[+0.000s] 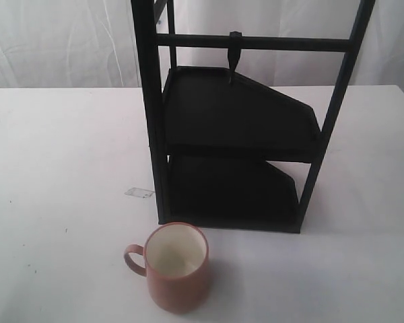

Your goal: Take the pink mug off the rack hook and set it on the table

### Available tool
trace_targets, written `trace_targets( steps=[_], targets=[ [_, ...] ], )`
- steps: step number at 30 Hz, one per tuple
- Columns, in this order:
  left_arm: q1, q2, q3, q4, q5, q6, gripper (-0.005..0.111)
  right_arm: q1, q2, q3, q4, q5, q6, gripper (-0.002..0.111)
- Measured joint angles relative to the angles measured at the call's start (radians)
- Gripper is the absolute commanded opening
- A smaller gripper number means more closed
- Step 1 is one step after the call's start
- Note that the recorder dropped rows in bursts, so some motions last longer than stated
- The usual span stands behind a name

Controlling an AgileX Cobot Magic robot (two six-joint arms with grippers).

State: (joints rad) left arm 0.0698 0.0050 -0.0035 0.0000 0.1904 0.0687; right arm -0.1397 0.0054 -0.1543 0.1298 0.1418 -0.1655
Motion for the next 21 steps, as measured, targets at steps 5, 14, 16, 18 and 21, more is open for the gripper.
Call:
trace_targets(
  steps=[5, 14, 16, 18, 21],
  targets=[
    [0.000, 0.000, 0.000, 0.000, 0.000, 0.000, 0.000, -0.004, 0.000, 0.142, -0.018, 0.007, 0.080, 0.000],
    [0.000, 0.000, 0.000, 0.000, 0.000, 0.000, 0.000, 0.032, 0.000, 0.152, -0.078, 0.165, 0.113, 0.000],
    [0.000, 0.000, 0.000, 0.000, 0.000, 0.000, 0.000, 0.061, 0.000, 0.152, -0.088, 0.166, 0.113, 0.000],
    [0.000, 0.000, 0.000, 0.000, 0.000, 0.000, 0.000, 0.077, 0.000, 0.152, -0.090, 0.174, 0.113, 0.000],
    [0.000, 0.000, 0.000, 0.000, 0.000, 0.000, 0.000, 0.082, 0.000, 0.152, -0.092, 0.181, 0.113, 0.000]
  ],
)
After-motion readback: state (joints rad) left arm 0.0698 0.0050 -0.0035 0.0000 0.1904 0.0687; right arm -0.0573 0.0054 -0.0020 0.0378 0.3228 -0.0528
